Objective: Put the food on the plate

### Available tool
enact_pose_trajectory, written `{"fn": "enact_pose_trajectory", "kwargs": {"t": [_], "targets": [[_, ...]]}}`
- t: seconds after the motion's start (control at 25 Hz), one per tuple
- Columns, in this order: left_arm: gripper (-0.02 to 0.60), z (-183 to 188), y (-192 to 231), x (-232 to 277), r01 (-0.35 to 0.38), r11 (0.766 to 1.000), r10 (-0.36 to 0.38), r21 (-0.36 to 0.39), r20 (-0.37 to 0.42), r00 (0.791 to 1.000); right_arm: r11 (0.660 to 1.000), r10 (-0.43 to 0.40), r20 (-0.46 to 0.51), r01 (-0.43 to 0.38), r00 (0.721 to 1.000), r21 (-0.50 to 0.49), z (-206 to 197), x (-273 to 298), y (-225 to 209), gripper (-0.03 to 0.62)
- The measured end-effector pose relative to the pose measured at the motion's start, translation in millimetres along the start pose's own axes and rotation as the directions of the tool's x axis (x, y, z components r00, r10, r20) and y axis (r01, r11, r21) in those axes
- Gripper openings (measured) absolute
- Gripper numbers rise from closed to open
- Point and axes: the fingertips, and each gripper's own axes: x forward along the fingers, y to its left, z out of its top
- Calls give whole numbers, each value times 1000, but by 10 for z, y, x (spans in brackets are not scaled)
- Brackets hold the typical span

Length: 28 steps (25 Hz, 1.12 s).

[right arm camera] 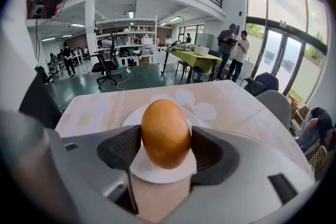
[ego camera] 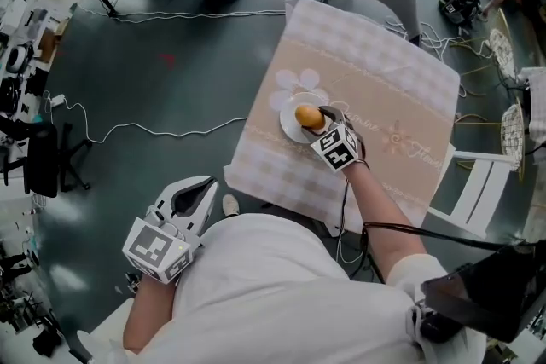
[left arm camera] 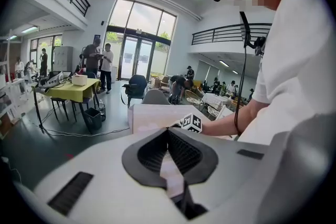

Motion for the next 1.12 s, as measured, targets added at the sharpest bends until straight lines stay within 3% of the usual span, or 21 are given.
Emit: {"fn": "enact_pose_trajectory", "kwargs": {"t": [0.28, 1.12], "targets": [[9, 54, -47, 75, 5, 1000, -5, 12, -3, 1000, 1000, 14, 12, -14, 1000, 3, -8, 40, -8, 308], [11, -92, -205, 12, 53, 999, -53, 7, -35, 998, 997, -49, 39, 46, 998, 59, -64, -128, 0, 310]]}}
